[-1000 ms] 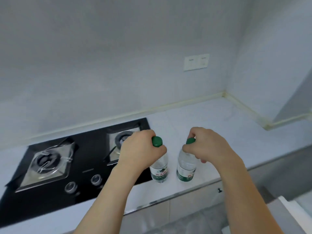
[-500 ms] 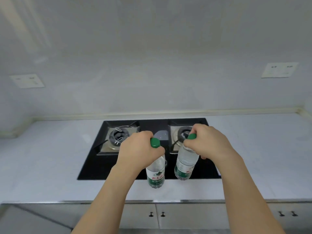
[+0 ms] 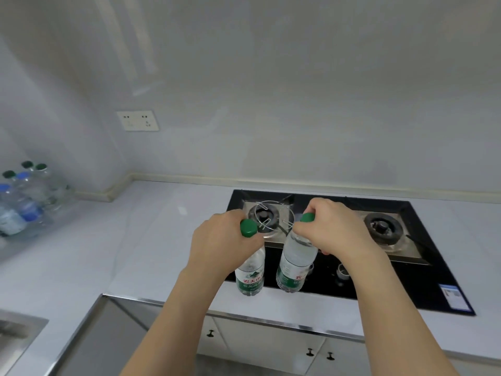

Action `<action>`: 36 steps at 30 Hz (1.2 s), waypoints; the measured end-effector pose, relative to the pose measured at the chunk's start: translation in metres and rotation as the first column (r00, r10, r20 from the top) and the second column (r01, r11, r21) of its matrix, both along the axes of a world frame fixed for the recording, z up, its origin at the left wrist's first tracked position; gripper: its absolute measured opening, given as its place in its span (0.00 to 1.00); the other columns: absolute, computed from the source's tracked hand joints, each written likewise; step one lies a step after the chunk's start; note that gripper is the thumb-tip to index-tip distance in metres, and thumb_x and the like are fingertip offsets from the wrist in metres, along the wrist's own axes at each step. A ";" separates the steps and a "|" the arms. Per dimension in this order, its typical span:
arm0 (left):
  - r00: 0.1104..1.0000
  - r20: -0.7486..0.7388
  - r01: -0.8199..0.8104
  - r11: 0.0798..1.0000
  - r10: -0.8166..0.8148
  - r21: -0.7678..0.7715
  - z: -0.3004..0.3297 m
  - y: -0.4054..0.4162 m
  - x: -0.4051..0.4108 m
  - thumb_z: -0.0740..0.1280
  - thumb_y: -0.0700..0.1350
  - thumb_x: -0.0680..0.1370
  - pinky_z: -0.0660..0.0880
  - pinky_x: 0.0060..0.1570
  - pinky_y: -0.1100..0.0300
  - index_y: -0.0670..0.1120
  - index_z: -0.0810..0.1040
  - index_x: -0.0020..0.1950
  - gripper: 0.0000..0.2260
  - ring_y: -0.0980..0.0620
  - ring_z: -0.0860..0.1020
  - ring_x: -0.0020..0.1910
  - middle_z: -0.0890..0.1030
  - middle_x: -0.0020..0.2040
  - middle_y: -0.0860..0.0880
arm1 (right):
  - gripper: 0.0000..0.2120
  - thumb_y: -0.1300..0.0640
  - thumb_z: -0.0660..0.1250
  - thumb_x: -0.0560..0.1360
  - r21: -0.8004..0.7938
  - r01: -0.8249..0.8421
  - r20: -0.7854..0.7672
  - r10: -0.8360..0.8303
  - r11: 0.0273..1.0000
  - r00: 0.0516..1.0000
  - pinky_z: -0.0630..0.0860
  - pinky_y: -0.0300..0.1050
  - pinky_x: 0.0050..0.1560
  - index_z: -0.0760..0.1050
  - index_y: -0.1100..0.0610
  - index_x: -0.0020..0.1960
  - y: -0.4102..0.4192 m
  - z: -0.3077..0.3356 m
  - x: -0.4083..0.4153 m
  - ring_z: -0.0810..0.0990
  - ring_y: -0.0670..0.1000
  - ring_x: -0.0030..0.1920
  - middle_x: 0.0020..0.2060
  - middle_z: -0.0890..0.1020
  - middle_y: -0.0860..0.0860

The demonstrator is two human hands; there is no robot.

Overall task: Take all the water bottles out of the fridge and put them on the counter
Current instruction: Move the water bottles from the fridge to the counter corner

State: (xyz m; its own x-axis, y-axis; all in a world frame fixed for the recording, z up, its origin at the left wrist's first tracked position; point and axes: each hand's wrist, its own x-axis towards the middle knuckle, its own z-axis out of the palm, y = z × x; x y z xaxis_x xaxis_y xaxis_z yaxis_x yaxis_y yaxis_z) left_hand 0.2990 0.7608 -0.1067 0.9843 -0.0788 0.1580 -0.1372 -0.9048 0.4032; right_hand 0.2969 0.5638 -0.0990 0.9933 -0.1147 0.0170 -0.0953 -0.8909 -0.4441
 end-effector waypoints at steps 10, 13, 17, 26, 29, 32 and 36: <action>0.995 -0.064 -0.081 0.995 0.077 -0.059 -0.021 0.068 0.065 0.66 0.53 0.69 0.70 0.32 0.59 0.49 0.75 0.40 0.08 0.48 0.77 0.36 0.78 0.34 0.50 | 0.10 0.46 0.67 0.69 -0.107 -0.124 -0.014 0.123 0.986 0.992 0.70 0.42 0.34 0.74 0.52 0.43 0.072 0.010 0.096 0.77 0.48 0.34 0.37 0.79 0.48; 0.993 -0.065 -0.105 0.993 0.101 -0.056 -0.019 0.085 0.100 0.66 0.53 0.68 0.73 0.34 0.58 0.49 0.76 0.42 0.09 0.48 0.78 0.38 0.79 0.35 0.50 | 0.11 0.46 0.67 0.68 -0.083 -0.151 -0.014 0.150 0.985 0.989 0.71 0.42 0.34 0.74 0.52 0.44 0.089 0.009 0.135 0.77 0.49 0.35 0.38 0.79 0.48; 0.992 -0.041 -0.123 0.992 0.121 -0.031 -0.013 0.101 0.144 0.67 0.53 0.69 0.73 0.35 0.58 0.50 0.76 0.44 0.09 0.49 0.78 0.39 0.80 0.37 0.50 | 0.10 0.47 0.67 0.69 -0.036 -0.188 0.001 0.188 0.982 0.982 0.69 0.42 0.33 0.74 0.52 0.44 0.112 0.011 0.184 0.76 0.48 0.32 0.38 0.79 0.48; 0.981 -0.053 -0.188 0.981 0.185 -0.047 -0.021 0.141 0.209 0.67 0.54 0.70 0.72 0.35 0.59 0.52 0.75 0.43 0.07 0.51 0.77 0.37 0.78 0.35 0.52 | 0.09 0.48 0.68 0.69 -0.014 -0.284 -0.047 0.283 0.959 0.958 0.69 0.40 0.32 0.73 0.52 0.45 0.147 0.004 0.253 0.74 0.46 0.30 0.36 0.78 0.46; 0.979 -0.052 -0.200 0.979 0.198 -0.033 -0.024 0.156 0.225 0.67 0.54 0.69 0.70 0.33 0.60 0.51 0.74 0.41 0.08 0.51 0.76 0.36 0.77 0.35 0.52 | 0.09 0.48 0.68 0.69 -0.026 -0.327 -0.086 0.324 0.945 0.942 0.67 0.41 0.32 0.74 0.51 0.45 0.161 0.001 0.269 0.73 0.44 0.30 0.36 0.77 0.45; 0.977 -0.071 -0.204 0.978 0.201 -0.036 -0.027 0.173 0.238 0.67 0.54 0.69 0.72 0.34 0.58 0.51 0.75 0.41 0.08 0.50 0.76 0.37 0.77 0.34 0.51 | 0.09 0.48 0.68 0.69 -0.044 -0.337 -0.113 0.331 0.940 0.937 0.65 0.40 0.31 0.73 0.51 0.45 0.178 -0.003 0.280 0.71 0.43 0.29 0.36 0.75 0.44; 0.977 -0.085 -0.201 0.979 0.198 -0.034 -0.036 0.202 0.254 0.67 0.53 0.68 0.70 0.32 0.60 0.51 0.74 0.40 0.07 0.51 0.75 0.35 0.76 0.33 0.52 | 0.08 0.49 0.68 0.70 -0.028 -0.351 -0.142 0.344 0.936 0.928 0.65 0.41 0.31 0.73 0.51 0.45 0.204 -0.009 0.292 0.71 0.42 0.29 0.35 0.75 0.44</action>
State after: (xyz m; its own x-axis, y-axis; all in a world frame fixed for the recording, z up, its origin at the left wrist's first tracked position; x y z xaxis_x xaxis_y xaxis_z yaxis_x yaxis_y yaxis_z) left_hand 0.5530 0.9629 -0.1424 0.9892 0.1253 0.0764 0.0788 -0.8926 0.4440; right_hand 0.5892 0.7678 -0.1080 0.9643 0.2354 -0.1215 0.1694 -0.9004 -0.4007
